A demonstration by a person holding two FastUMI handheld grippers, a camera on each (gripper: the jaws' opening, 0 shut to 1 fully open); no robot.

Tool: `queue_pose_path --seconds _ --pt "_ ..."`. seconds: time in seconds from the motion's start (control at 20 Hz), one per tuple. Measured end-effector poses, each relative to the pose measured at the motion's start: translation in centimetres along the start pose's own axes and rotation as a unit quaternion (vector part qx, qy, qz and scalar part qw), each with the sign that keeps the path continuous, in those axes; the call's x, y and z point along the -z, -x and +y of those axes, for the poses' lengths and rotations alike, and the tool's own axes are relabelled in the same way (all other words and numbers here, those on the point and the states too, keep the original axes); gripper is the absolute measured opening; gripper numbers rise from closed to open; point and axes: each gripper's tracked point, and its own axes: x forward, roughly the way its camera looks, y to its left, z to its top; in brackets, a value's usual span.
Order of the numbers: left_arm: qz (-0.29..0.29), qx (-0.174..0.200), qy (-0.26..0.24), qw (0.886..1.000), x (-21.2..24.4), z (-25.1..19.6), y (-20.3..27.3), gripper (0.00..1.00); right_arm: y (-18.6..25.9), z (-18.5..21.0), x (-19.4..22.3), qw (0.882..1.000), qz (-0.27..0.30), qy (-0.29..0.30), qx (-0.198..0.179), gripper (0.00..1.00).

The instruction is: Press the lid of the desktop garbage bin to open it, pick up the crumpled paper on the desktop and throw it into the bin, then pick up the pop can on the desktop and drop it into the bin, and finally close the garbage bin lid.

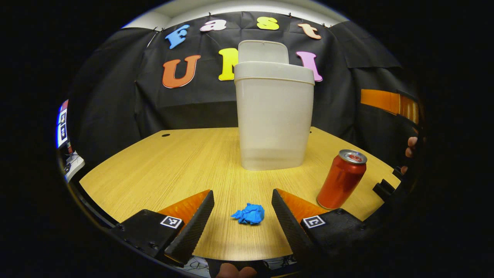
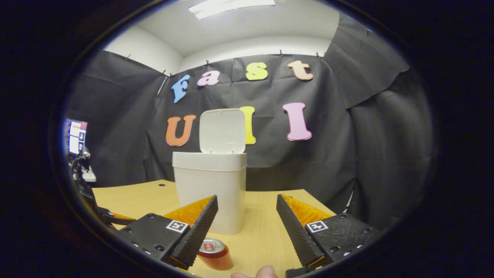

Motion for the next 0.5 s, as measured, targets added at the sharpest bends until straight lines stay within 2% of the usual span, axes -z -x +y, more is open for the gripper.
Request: queue_pose_path --seconds 0.5 --pt "0.046 -0.007 0.005 0.999 3.2 -0.2 -1.4 0.98 0.0 -1.0 1.8 1.0 0.016 -0.006 0.009 0.95"
